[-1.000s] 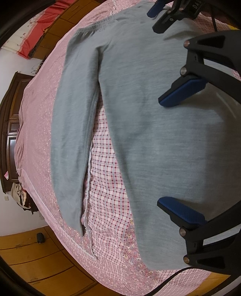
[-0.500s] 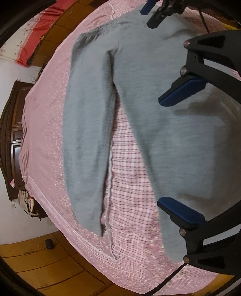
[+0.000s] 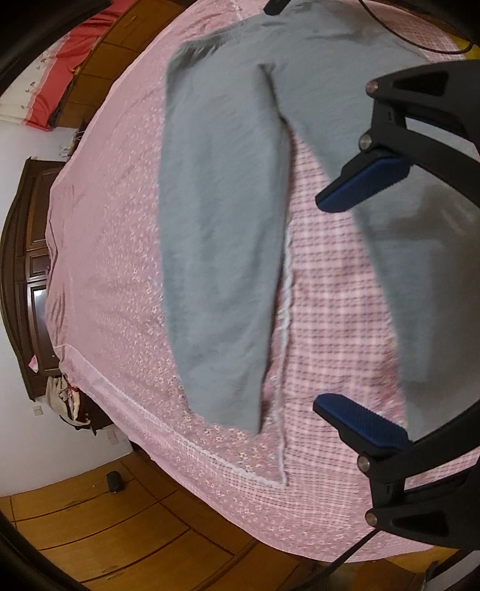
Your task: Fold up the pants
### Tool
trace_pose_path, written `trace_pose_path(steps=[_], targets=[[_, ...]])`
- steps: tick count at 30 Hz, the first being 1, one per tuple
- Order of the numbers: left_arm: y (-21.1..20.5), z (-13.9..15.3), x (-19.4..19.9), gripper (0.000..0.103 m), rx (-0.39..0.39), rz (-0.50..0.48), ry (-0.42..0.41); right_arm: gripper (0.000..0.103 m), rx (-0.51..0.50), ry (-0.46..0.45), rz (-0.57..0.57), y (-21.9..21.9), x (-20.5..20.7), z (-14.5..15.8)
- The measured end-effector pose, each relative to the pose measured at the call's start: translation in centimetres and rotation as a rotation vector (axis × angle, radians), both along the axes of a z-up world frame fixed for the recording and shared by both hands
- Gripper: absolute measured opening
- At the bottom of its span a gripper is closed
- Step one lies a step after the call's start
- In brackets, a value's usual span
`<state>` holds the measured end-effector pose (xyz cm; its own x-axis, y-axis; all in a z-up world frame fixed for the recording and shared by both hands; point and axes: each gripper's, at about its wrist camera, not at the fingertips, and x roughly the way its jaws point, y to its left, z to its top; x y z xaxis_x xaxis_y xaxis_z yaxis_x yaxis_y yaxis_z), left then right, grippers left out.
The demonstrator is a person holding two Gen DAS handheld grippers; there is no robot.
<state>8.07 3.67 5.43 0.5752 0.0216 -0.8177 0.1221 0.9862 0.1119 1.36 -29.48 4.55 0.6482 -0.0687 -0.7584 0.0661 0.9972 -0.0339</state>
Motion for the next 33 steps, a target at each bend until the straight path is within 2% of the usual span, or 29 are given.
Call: trace_pose_path(steps=[5, 14, 20, 25, 33], targets=[[1.4, 0.5, 3.0, 0.101, -0.036, -0.010, -0.003, 0.103, -0.050, -0.007, 0.012, -0.7, 2.3, 0.8], [4.4, -0.5, 8.7, 0.101, -0.010, 0.033, 0.040, 0.103, -0.049, 0.062, 0.015, -2.2, 7.4, -0.1], [6.0, -1.9, 11.7, 0.101, -0.067, 0.029, 0.080, 0.103, -0.049, 0.076, -0.009, -3.2, 9.7, -0.7], [6.3, -2.7, 14.4, 0.101, -0.048, -0.006, 0.087, 0.103, -0.066, 0.085, -0.007, -3.6, 12.2, -1.0], [4.0, -3.6, 19.2, 0.101, -0.034, -0.140, 0.099, 0.103, -0.045, 0.119, -0.029, -4.7, 15.6, -2.5]])
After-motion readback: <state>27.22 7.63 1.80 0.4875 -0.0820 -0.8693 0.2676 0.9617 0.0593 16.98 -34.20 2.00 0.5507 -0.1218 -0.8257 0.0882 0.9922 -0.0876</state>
